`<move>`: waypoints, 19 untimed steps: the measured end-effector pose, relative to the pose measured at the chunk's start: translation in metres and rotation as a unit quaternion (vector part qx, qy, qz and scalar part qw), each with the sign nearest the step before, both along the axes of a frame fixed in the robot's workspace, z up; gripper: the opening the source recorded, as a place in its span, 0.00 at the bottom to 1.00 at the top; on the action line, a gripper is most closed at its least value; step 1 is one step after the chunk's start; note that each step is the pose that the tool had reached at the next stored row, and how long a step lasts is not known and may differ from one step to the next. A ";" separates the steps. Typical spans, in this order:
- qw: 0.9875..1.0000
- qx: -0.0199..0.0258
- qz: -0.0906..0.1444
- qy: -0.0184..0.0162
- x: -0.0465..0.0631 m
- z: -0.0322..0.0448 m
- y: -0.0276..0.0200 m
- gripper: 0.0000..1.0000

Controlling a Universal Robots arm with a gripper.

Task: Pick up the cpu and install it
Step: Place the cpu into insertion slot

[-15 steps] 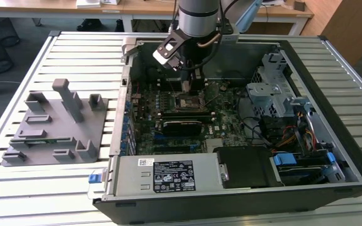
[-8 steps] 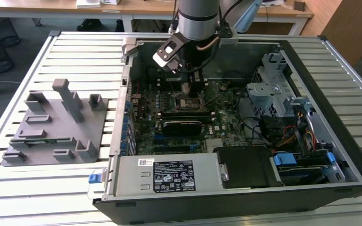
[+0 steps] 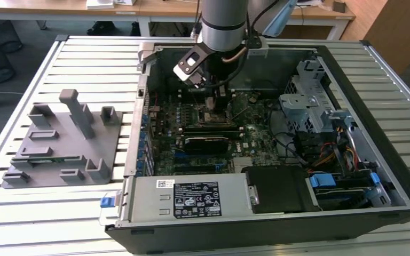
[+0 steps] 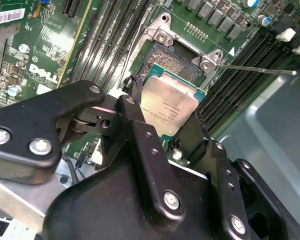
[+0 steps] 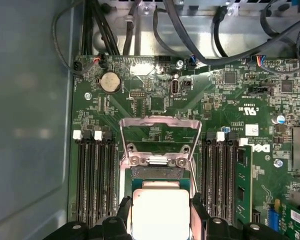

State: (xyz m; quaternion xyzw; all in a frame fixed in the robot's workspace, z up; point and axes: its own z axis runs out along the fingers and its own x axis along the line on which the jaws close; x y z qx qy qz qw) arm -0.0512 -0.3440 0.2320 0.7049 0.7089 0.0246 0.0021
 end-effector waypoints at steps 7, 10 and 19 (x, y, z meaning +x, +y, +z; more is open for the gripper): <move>1.000 0.001 0.000 0.000 0.000 -0.0065 0.0000 0.54; 1.000 0.001 0.000 0.000 0.000 -0.0081 0.0000 0.54; 1.000 0.001 0.002 0.000 -0.001 -0.0162 0.0000 0.54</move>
